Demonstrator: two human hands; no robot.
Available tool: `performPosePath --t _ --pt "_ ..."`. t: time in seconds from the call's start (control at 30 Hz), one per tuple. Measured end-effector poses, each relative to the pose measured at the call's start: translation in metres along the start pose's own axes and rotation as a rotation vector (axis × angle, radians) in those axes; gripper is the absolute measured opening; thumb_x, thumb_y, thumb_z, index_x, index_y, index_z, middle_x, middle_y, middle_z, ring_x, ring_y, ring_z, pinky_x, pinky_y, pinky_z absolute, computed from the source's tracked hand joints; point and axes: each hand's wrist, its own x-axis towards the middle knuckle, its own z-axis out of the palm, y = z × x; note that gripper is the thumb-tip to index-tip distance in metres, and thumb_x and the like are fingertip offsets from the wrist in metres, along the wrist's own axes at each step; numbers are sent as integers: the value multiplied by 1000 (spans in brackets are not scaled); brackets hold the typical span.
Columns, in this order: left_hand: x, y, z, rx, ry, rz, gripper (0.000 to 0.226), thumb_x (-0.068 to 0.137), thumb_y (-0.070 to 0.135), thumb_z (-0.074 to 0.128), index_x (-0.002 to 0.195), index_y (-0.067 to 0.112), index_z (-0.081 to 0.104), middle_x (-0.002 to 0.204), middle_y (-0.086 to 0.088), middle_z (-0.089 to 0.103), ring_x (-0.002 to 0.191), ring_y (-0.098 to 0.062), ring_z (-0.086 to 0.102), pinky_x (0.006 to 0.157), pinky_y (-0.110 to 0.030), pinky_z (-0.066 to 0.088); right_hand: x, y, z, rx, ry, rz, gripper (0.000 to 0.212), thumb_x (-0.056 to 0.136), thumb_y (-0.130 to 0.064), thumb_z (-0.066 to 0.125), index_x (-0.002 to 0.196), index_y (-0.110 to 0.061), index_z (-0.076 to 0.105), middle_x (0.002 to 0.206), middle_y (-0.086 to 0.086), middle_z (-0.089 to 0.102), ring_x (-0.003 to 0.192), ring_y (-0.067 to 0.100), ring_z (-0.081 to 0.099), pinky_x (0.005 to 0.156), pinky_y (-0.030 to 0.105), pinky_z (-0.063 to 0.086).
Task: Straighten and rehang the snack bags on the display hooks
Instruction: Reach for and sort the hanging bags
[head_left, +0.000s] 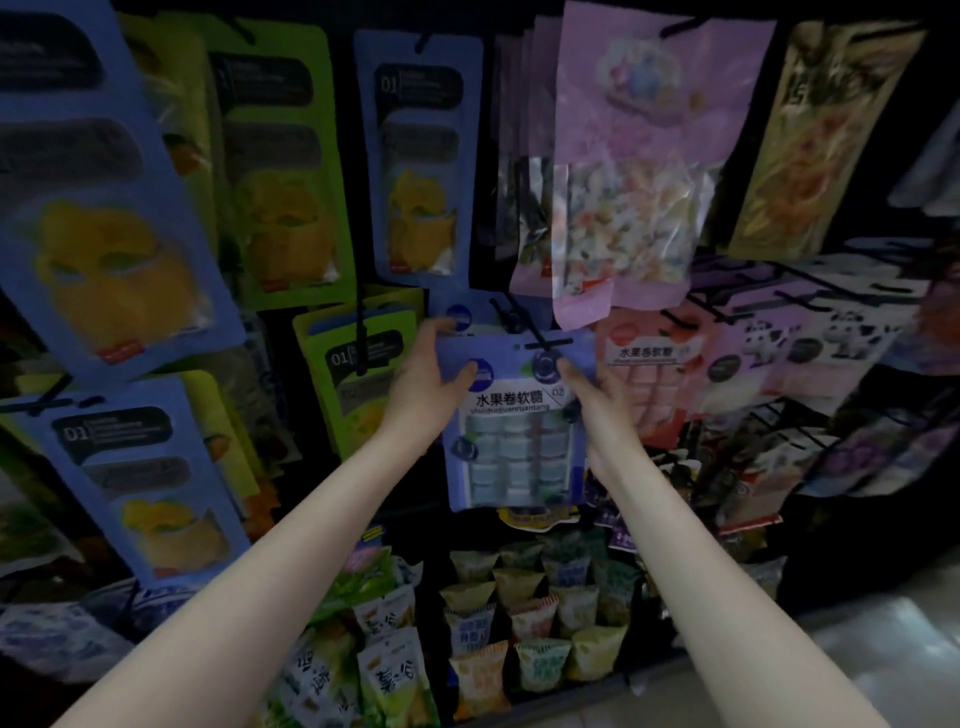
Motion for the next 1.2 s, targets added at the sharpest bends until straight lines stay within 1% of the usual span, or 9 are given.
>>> performPosePath --t 0.13,0.23,0.47,0.63,0.73,0.83,0.93,1.03,1.2 --pt "16 2 14 325 43 101 32 92 26 54 124 23 51 131 -3 45 123 -25 40 94 -36 34 10 3 2 7 46 14 16 88 -29 63 98 -16 64 93 -5 62 88 14 54 72 26 38" --pt "21 7 22 543 37 175 27 92 37 52 116 26 58 127 2 49 124 -25 33 95 -37 23 13 2 -4 -47 33 28 14 89 -28 62 97 -17 65 78 -5 57 74 13 51 68 26 38" --pt "34 9 37 258 -92 184 16 88 27 62 77 21 53 82 -7 63 84 -27 58 78 -38 43 21 0 -12 -110 72 0 39 90 -23 62 102 14 53 69 9 41 59 13 39 61 27 30" --pt "44 -5 29 403 -167 255 36 83 35 66 109 10 60 109 -12 62 103 -30 55 83 -38 43 26 1 -3 -148 106 0 21 91 -20 59 93 0 60 97 20 65 77 16 55 71 27 42" --pt "37 -21 25 627 -89 265 57 86 21 62 137 14 38 141 -9 40 129 -29 34 104 -36 28 33 2 12 -169 183 -34 19 91 -14 57 71 -15 57 72 2 59 68 14 50 65 31 36" --pt "16 -41 14 602 71 345 55 81 9 60 134 4 43 139 -18 43 126 -37 42 101 -48 35 43 5 21 -394 212 -142 23 88 -2 50 65 -1 52 60 6 43 58 16 37 58 29 23" --pt "-11 -70 -4 538 141 357 45 82 16 46 126 7 48 129 -18 51 112 -40 51 89 -50 45 45 16 22 -629 209 -199 11 93 -5 46 87 -1 55 74 7 49 71 25 48 66 26 30" --pt "-29 -90 -28 402 240 202 34 85 4 52 120 5 51 121 -13 50 112 -34 48 90 -43 42 22 46 24 -671 328 -225 32 93 -8 49 123 -2 41 123 16 44 106 33 48 83 38 43" --pt "0 -109 -69 12 391 -208 52 88 7 58 135 4 36 133 -13 45 124 -27 43 98 -33 38 -11 68 62 -562 -149 -198 32 92 -3 50 115 -23 39 106 -3 50 96 19 56 78 31 46"
